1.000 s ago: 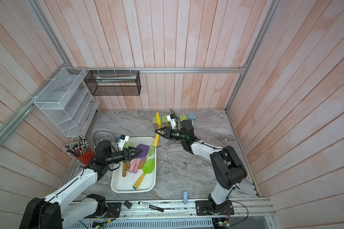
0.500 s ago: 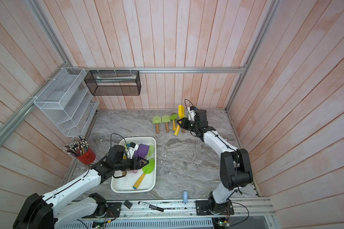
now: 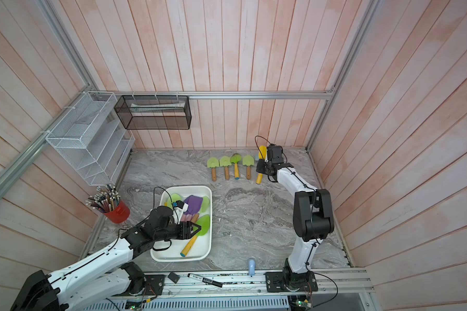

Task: Take the shovel out of the storage box
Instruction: Place the shovel at the center of the board.

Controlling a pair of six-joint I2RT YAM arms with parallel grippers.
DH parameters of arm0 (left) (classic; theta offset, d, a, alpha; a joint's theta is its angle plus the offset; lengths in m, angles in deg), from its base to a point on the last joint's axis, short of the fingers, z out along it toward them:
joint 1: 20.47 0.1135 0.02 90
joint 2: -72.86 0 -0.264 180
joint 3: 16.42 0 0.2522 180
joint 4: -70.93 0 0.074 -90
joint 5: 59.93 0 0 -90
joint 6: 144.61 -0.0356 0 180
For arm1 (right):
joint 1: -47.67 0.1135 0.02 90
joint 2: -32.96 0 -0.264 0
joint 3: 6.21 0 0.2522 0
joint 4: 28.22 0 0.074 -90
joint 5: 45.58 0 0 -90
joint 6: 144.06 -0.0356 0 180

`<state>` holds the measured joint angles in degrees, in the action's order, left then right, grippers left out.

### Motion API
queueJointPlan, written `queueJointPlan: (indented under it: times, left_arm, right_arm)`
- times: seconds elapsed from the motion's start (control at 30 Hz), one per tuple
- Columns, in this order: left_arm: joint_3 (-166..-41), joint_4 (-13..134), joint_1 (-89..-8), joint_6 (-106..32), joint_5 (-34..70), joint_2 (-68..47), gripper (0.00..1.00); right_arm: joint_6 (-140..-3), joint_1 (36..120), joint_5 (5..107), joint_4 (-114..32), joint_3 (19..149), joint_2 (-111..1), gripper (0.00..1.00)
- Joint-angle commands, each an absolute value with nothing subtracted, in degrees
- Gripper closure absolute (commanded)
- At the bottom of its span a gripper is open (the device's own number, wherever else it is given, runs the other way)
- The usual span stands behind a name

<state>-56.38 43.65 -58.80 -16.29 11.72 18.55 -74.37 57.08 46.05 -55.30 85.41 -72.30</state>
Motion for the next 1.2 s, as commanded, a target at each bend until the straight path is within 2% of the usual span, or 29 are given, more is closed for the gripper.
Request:
queueJointPlan:
  times: [0.0,0.13,0.43,0.77,1.17]
  left_arm:
    - [-56.37,40.32,-59.40,-16.65,16.30,18.76,0.40]
    - [-56.42,38.40,-60.71,-15.52,19.97,19.06,0.41]
    - [-59.93,27.66,-64.42,-14.15,31.52,20.57,0.40]
    - [-58.67,24.83,-67.18,-10.60,33.31,23.89,0.41]
    - [-59.17,24.47,-69.44,-9.13,34.13,23.76,0.40]
  right_arm:
    - [-71.70,55.28,38.67,-57.16,87.94,-73.96,1.00]
    - [-70.71,53.44,34.66,-59.46,91.43,-77.98,1.00]
    - [-70.76,51.21,34.67,-60.94,99.53,-87.21,1.00]
    - [-69.61,51.13,35.19,-68.02,116.69,-99.77,1.00]
    - [-69.01,51.10,35.75,-74.03,130.78,-111.07,0.99]
